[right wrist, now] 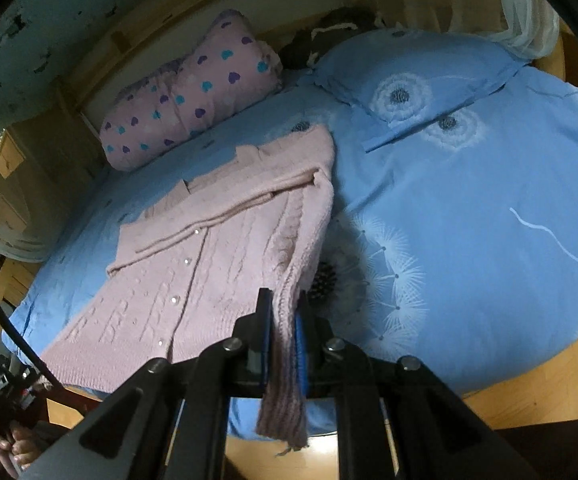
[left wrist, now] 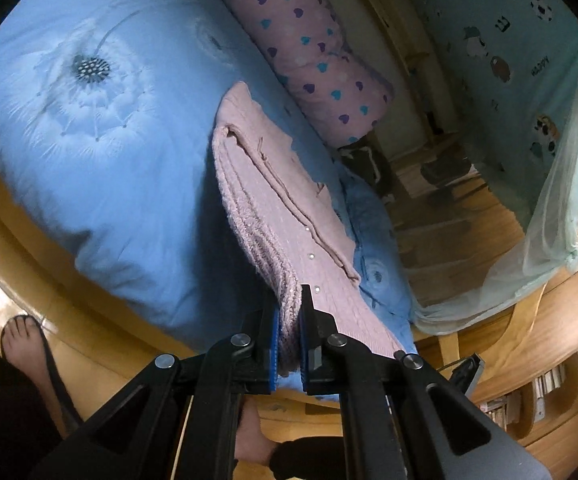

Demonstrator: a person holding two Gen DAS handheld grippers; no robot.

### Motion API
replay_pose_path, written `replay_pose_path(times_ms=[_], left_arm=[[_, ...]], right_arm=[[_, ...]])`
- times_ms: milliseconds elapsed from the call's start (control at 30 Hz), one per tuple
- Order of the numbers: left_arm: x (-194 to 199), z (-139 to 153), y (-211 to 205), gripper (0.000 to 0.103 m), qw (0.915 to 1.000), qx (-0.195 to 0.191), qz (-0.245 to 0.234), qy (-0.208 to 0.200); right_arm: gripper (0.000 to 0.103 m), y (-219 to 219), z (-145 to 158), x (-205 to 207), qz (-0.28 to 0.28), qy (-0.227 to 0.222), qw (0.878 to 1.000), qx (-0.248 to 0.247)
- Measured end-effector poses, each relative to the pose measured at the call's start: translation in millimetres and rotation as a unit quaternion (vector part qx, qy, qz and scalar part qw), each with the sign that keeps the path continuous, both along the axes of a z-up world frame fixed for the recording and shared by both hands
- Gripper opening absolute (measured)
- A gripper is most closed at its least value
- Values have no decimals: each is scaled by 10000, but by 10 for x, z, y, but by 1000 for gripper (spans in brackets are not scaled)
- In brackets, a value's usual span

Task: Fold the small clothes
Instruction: 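Grasp the cardigan hem with both grippers and lift it toward the collar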

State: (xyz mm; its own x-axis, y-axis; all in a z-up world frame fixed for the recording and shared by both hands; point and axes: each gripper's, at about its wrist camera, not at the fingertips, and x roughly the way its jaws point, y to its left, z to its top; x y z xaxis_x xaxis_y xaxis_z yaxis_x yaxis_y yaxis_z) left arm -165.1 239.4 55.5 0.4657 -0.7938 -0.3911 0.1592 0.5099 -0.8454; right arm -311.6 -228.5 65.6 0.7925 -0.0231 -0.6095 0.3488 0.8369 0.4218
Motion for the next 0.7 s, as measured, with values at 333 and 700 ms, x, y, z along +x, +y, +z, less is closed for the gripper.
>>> replay_pose_path(times_ms=[333,700], left_arm=[[-57,78,29,0,9998,-4,-28,-182],[-224,160,80,0,9994,46,-52,-336]], right_arm=[[10,73,44,-196,103,-88,9999,-108],[8,132,108,-309,258,-265,9992,-151]])
